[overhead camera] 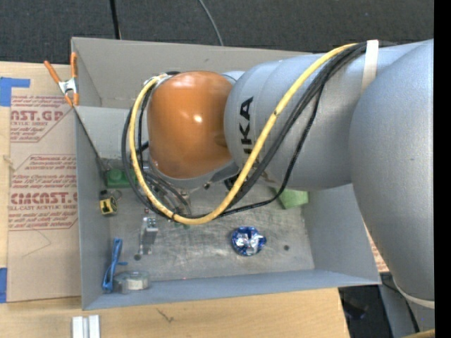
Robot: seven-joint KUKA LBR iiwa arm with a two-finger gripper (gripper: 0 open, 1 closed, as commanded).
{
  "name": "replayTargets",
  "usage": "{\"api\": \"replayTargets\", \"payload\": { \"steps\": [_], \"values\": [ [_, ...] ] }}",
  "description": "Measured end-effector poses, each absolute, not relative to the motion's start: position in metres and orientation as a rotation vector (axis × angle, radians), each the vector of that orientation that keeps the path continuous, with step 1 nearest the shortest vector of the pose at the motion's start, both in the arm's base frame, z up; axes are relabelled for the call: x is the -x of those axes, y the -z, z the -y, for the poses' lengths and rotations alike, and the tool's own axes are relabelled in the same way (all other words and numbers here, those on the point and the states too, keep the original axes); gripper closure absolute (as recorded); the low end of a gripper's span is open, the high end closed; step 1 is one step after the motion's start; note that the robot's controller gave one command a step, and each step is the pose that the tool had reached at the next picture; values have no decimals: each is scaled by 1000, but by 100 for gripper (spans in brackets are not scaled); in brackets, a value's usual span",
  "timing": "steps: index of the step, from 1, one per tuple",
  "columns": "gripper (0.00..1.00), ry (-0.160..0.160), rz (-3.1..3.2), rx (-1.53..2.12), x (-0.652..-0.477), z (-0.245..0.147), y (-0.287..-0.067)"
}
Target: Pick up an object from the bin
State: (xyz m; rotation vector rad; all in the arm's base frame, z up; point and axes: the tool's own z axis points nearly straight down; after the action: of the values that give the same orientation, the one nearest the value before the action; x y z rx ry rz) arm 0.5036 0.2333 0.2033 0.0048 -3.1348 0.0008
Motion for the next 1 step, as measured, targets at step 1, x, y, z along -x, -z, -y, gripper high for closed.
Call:
{"api": "replayTargets", "payload": {
  "steps": [1],
  "values": [
    [0,0,3057,-703,-520,-195,-109]
  ]
}}
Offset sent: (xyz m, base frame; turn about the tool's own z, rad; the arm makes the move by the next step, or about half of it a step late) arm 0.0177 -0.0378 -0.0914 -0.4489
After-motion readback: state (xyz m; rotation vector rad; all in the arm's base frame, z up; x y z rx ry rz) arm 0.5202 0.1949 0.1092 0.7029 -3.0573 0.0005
